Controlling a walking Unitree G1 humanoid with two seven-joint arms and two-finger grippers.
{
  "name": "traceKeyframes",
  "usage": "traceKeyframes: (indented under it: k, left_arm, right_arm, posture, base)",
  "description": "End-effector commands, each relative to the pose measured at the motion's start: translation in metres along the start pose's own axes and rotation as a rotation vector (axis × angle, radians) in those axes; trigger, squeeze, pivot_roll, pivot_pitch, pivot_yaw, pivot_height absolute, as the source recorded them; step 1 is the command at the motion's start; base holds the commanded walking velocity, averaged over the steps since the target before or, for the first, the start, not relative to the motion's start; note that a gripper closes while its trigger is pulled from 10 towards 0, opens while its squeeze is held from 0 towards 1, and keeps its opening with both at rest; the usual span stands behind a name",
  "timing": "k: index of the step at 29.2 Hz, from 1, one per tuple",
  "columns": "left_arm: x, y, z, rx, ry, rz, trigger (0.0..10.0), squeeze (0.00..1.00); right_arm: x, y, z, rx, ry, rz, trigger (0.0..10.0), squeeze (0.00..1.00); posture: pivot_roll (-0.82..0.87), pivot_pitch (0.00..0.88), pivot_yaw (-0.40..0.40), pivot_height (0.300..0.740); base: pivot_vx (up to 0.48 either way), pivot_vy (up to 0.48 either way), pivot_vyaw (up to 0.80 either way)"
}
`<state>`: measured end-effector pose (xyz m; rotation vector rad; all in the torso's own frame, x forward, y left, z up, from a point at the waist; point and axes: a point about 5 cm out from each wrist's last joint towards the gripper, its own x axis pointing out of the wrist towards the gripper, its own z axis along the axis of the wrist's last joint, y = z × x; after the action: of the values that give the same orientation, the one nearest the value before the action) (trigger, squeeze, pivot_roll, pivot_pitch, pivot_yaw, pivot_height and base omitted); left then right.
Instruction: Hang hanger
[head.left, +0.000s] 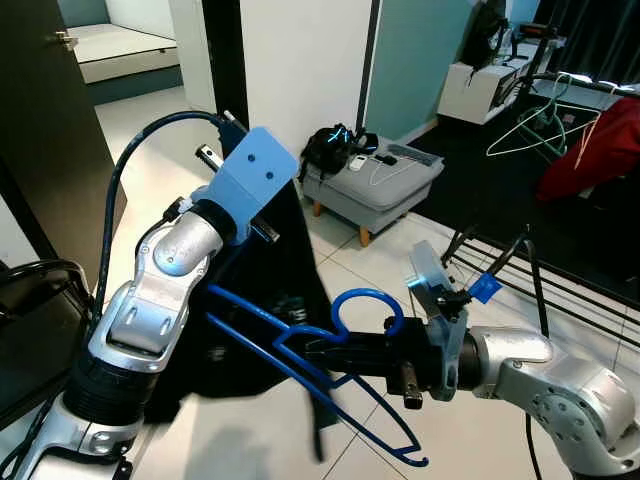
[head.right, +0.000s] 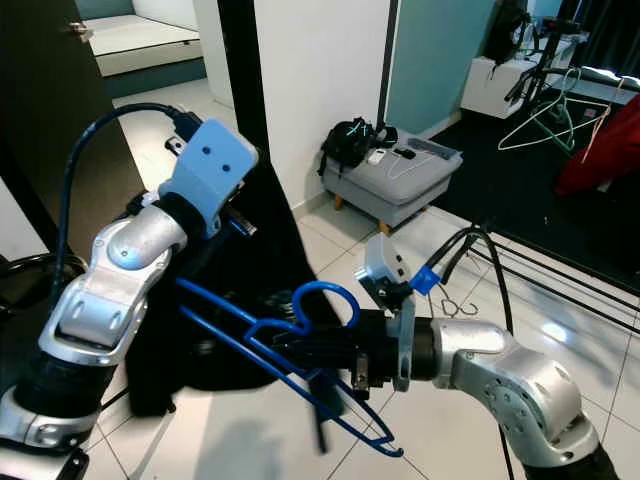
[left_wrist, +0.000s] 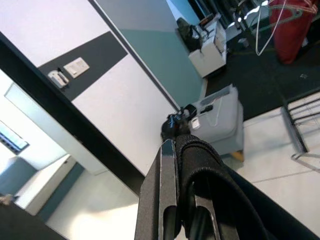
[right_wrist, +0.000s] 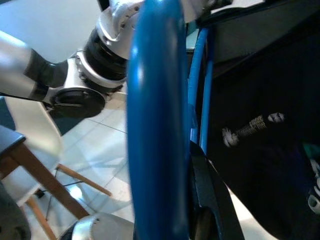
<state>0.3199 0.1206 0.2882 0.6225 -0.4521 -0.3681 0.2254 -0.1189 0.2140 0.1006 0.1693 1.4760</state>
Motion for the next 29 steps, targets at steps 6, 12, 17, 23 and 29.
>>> traceKeyframes:
  k: [6, 12, 17, 23, 29]
  left_arm:
    - [0.005, 0.022, 0.006, 0.087, -0.038, 0.032, 10.0, 0.00]
    - [0.004, 0.028, 0.005, 0.100, -0.038, 0.048, 10.0, 0.00]
    - [0.003, 0.029, 0.003, 0.103, -0.034, 0.053, 10.0, 0.00]
    - [0.003, 0.027, 0.002, 0.104, -0.033, 0.054, 10.0, 0.00]
    - [0.003, 0.027, -0.001, 0.105, -0.020, 0.062, 10.0, 0.00]
  right_arm:
    - [-0.011, 0.008, -0.005, 0.027, 0.066, 0.028, 10.0, 0.00]
    - [-0.026, -0.012, -0.037, 0.127, 0.293, -0.188, 10.0, 0.00]
    - [-0.041, -0.036, -0.047, 0.242, 0.356, -0.429, 10.0, 0.00]
    - [-0.057, -0.062, -0.042, 0.275, 0.309, -0.670, 10.0, 0.00]
    - [-0.080, -0.086, -0.035, 0.226, 0.278, -0.936, 10.0, 0.00]
  posture:
    - [-0.02, 0.000, -0.010, 0.740]
    - [-0.01, 0.000, -0.011, 0.740]
    - [-0.01, 0.000, -0.012, 0.740]
    - [-0.02, 0.000, -0.013, 0.740]
    - [-0.02, 0.000, -0.012, 0.740]
  base:
    - [0.000, 0.000, 0.00]
    - [0.000, 0.000, 0.00]
    - [0.000, 0.000, 0.00]
    - [0.000, 0.000, 0.00]
    - [0.000, 0.000, 0.00]
